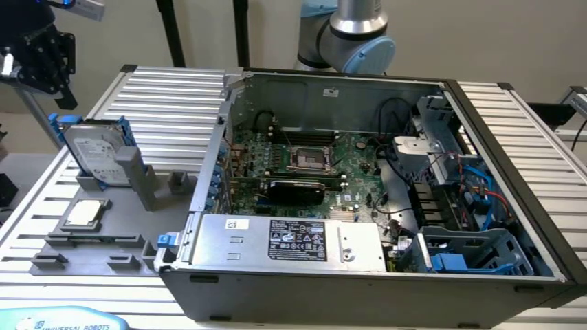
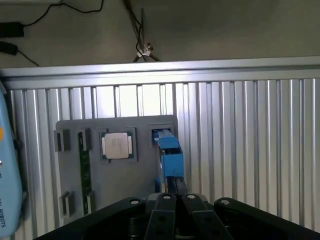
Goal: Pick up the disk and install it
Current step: 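Pick up the disk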
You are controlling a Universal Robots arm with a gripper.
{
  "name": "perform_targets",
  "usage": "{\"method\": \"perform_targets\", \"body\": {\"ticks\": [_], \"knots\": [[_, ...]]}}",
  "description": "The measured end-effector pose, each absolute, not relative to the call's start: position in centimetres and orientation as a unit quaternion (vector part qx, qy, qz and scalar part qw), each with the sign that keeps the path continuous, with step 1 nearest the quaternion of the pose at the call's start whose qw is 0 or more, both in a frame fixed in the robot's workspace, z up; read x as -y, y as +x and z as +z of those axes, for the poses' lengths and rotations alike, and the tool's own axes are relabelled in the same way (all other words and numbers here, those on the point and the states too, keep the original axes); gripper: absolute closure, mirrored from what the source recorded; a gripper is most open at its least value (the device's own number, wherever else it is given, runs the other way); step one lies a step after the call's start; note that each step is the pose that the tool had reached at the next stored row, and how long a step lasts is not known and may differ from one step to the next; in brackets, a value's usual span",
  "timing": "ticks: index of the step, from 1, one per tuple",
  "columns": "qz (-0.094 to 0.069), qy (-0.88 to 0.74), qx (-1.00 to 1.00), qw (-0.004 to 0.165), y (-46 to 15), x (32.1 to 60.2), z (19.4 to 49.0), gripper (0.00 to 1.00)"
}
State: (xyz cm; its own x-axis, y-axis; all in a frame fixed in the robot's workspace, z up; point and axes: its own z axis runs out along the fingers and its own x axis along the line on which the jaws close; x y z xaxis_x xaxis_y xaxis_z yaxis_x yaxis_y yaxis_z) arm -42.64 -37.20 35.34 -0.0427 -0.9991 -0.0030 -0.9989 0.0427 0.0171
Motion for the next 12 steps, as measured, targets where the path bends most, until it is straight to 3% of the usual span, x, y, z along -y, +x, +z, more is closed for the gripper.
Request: {"method": "perform_targets", "body": {"ticks": [5, 7, 8, 12], "knots": [[-0.007, 0.693, 0.721, 0.005, -42.95, 37.09, 35.23, 0.88], [-0.007, 0.693, 0.721, 0.005, -43.01, 37.09, 35.18, 0.82], [-0.007, 0.693, 0.721, 0.005, -43.03, 37.08, 35.16, 0.70], [-0.006, 0.693, 0.721, 0.006, -43.06, 37.09, 34.95, 0.58]]}}
